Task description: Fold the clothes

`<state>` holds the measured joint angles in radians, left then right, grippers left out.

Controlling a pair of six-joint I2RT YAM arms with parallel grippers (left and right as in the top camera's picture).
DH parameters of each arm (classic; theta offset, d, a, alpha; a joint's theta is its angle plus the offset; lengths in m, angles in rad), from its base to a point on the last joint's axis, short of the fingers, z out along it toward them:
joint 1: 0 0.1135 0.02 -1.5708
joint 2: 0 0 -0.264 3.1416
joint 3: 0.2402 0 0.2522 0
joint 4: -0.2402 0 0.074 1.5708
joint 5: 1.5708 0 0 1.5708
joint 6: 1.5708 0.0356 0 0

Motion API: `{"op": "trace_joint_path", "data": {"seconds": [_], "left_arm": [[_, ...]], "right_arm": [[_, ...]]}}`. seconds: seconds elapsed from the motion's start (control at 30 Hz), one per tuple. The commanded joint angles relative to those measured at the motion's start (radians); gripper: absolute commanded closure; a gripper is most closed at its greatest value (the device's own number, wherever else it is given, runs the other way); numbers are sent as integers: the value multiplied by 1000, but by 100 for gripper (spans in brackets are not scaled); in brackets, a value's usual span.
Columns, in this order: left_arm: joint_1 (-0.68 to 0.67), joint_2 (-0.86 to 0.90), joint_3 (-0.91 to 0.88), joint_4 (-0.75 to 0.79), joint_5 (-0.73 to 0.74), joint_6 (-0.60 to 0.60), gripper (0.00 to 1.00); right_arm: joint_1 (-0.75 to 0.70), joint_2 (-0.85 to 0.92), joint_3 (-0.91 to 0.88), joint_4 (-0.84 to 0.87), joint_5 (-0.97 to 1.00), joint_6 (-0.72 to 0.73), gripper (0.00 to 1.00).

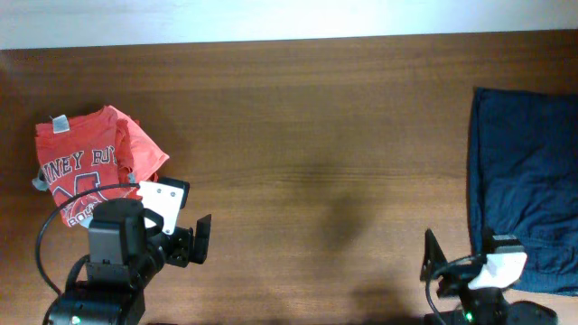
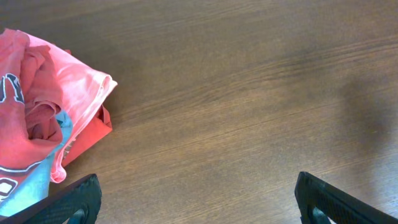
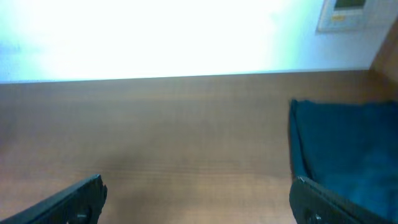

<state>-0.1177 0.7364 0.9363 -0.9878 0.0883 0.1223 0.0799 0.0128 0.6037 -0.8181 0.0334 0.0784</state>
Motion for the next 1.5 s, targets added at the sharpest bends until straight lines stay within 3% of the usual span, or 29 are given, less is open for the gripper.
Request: {"op": "trace_joint_path", "data": {"seconds": [0.0, 0.37, 0.5, 1.47], "left_arm": [[0, -5, -5, -2, -7, -9, 1], [0, -5, -5, -2, -7, -9, 1], [0, -5, -5, -2, -6, -9, 1], [0, -5, -5, -2, -7, -9, 1]], "right_arm": [[-1, -9, -139, 146, -14, 6, 1], [-1, -9, -584, 825, -28, 5, 1], [-1, -9, -598, 736, -35, 6, 1], [-1, -6, -598, 743, -67, 8, 1]]}}
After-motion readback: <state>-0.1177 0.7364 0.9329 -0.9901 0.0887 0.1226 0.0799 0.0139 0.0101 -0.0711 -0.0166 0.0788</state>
